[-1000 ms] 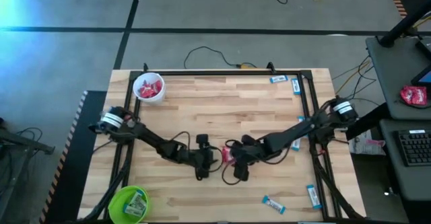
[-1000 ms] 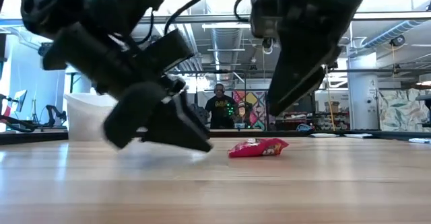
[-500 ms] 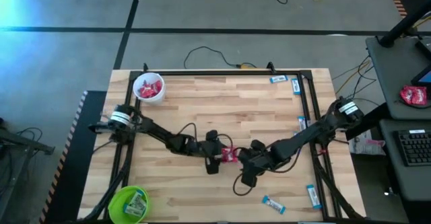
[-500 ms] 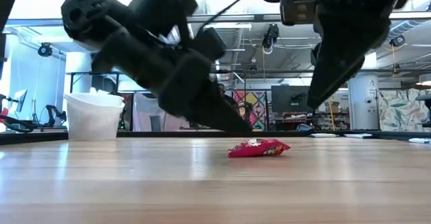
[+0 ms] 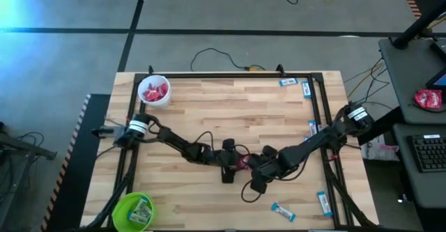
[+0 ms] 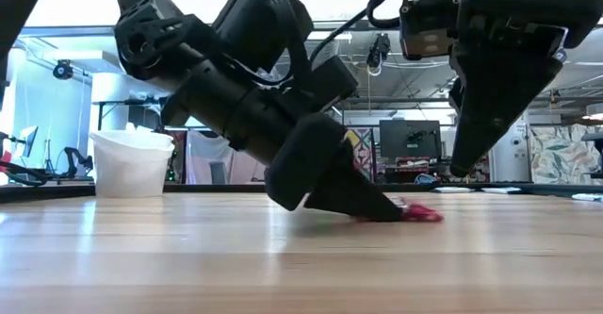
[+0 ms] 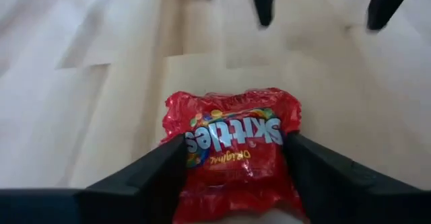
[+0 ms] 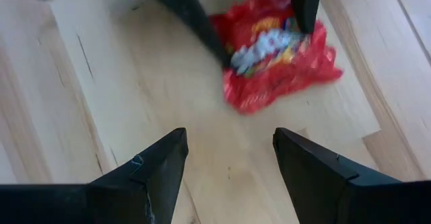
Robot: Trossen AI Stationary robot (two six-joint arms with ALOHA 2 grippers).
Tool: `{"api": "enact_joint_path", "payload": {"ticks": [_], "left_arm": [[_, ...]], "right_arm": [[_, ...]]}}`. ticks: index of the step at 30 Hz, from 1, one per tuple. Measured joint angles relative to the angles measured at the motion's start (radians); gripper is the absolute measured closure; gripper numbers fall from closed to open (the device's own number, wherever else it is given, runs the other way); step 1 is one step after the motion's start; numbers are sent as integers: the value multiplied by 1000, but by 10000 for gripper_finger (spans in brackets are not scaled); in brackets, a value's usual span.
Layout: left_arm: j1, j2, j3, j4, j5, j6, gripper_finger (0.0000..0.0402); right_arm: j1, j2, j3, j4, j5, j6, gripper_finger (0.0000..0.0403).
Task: Sort candy by brand, put in halloween buckets
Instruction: Put the red candy into the white bucket
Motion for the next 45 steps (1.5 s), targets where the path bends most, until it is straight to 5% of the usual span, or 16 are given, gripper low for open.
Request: {"api": "enact_joint_path", "payload": {"ticks": [6,13,19,25,27,32,38,45], "left_arm": [[7,-98,-73,-61,-66,83,258],[33,-357,-183,-295,-163,163,345],[82,-687,-275,-591,-409,181,349],[199,-989,-295,-998,-763,76,338],[268,-1065,-294,-1079,-812,18,341],[518,-1157,-310,-1202,-739,-177,346],[797,-1129,-387,-1142,-598,-195,346],[861,-1038,-389,-1109,-600,-169,314]], "right_arm": [[3,-7,0,-14,0,0,184],[3,-9,0,-11,0,32,184],[3,-9,0,-10,0,51,184],[3,-9,0,-9,16,48,184],[3,-9,0,-9,37,47,184],[3,-9,1,-9,45,47,184],[3,-9,1,-9,47,33,184],[2,-11,1,-9,61,22,184]]}}
